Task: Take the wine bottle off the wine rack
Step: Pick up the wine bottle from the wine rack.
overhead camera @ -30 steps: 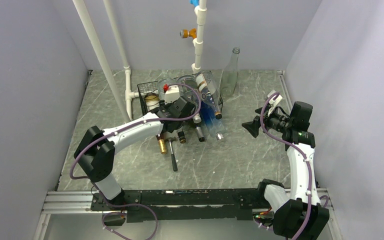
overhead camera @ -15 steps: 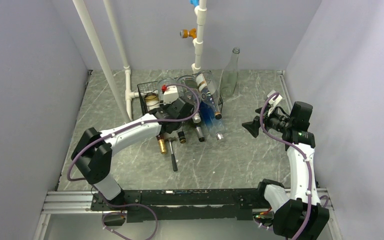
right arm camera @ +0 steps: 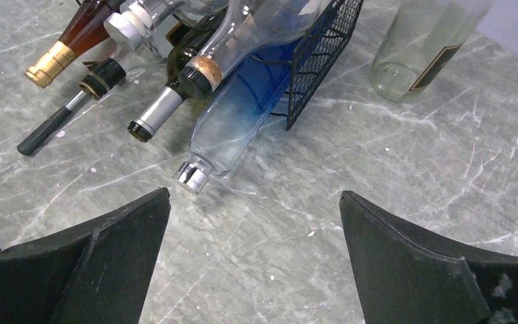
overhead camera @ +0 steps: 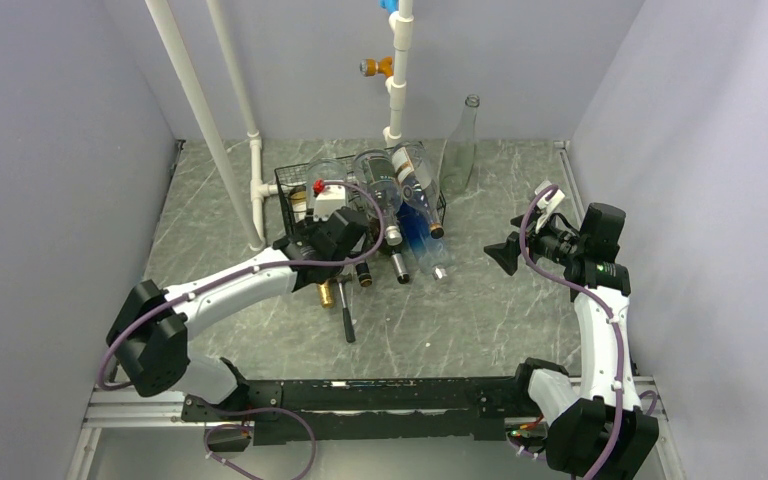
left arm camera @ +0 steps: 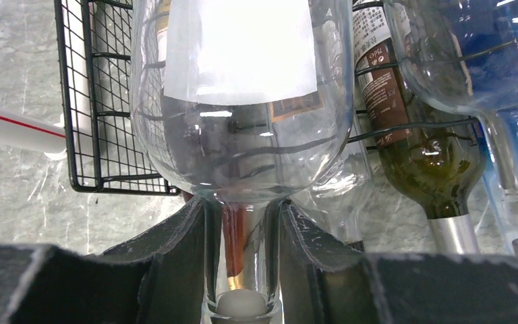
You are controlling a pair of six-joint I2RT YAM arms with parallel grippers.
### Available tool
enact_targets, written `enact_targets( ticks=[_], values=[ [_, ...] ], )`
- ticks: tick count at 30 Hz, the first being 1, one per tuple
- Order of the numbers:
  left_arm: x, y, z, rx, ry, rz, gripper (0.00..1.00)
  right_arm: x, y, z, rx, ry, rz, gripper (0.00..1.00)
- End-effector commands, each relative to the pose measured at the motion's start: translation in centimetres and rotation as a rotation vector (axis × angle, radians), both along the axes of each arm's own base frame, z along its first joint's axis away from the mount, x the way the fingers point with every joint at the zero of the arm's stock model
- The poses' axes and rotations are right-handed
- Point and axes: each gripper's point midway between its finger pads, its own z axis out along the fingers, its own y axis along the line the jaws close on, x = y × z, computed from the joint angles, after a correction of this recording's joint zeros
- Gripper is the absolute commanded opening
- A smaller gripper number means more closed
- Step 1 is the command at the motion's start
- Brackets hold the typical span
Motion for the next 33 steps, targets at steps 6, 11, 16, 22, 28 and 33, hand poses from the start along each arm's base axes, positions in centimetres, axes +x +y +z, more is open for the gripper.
enact_targets(
  ticks=[6, 11, 16, 22, 28, 33],
  values=[
    [1.2, 0.7, 9.2, -0.171, -0.299, 0.062, 0.00, 0.4, -0.2, 0.5, -0.024, -0.038, 0.002, 1.00],
    [0.5, 1.1, 10.3, -0.211, -0.321, 0.051, 0.00, 0.5, -0.2, 0.5, -0.026, -0.039, 0.000, 1.00],
    [0.0, 1.2, 11.1, -0.254, -0.341, 0.030, 0.00, 0.5, -0.2, 0.5, -0.026, -0.039, -0.001, 1.00],
    [-0.7, 1.2, 11.8, -0.301, -0.353, 0.001, 0.00, 0.5, -0.3, 0.4, -0.027, -0.038, -0.002, 1.00],
    [-1.3, 1.0, 12.6, -0.354, -0.384, -0.042, 0.00, 0.5, -0.3, 0.3, -0.027, -0.038, -0.003, 1.00],
    [-1.7, 0.9, 13.0, -0.384, -0.399, -0.064, 0.00, 0.5, -0.3, 0.3, -0.028, -0.039, -0.004, 1.00]
  ],
)
